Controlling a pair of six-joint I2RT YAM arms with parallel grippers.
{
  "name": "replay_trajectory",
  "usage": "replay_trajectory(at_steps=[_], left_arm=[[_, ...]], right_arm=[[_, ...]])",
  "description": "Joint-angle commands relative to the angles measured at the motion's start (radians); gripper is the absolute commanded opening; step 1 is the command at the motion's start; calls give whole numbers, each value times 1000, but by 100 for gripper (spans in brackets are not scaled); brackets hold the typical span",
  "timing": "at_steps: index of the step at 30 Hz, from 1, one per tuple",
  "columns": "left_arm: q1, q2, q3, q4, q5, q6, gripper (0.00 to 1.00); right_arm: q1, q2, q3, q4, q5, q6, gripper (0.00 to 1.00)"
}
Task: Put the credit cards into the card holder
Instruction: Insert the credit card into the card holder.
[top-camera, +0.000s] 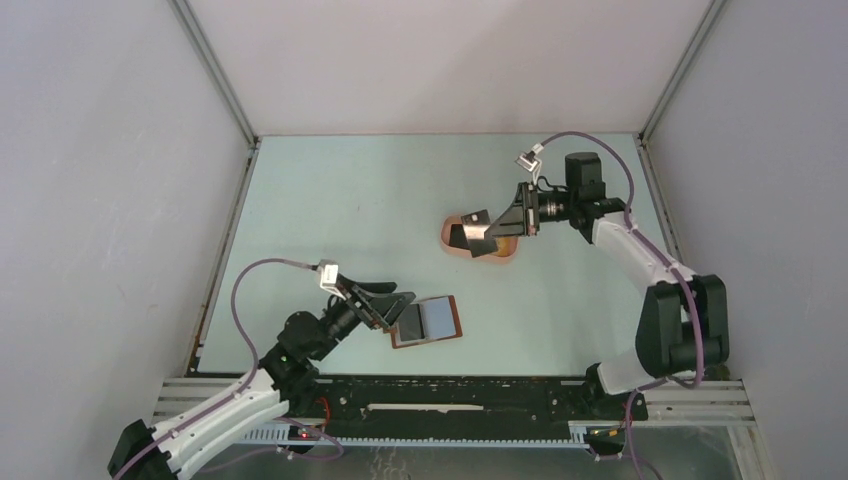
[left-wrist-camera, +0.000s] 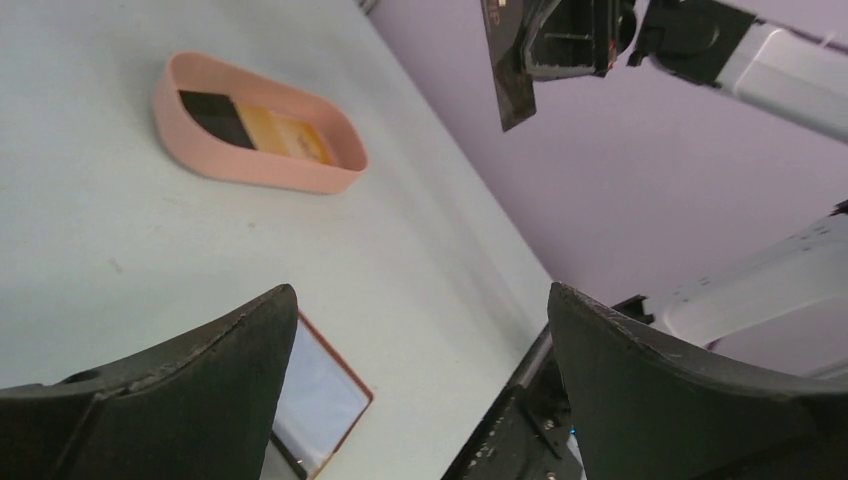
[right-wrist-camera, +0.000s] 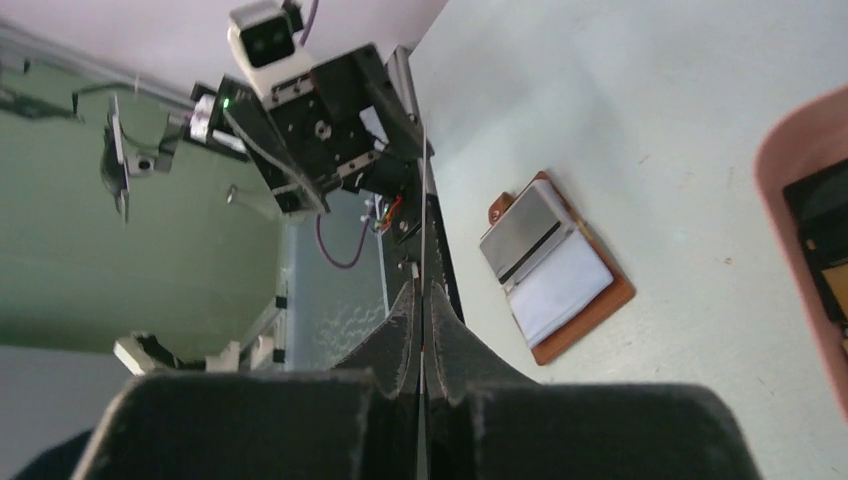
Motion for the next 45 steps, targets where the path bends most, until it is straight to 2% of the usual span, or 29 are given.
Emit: replay_trajectory(at_steps=[1, 7, 24, 33, 40, 45], left_arm=[[2, -55, -40, 102, 61, -30, 100], [1, -85, -72, 149, 62, -31, 100], [2, -3, -131, 284, 49, -45, 100], [2, 12, -159, 304, 26, -41, 100], [2, 63, -177, 387, 26, -73, 100], [1, 160, -174, 477, 29, -115, 100]], right_arm=[[20, -104, -59, -52, -80, -158, 0], [75, -147, -99, -64, -145, -242, 0], [109, -59, -98, -66, -139, -246, 0], [130, -28, -98, -61, -136, -249, 0], [137, -6, -99, -53, -142, -240, 0], [141, 9, -99, -44, -142, -234, 0]])
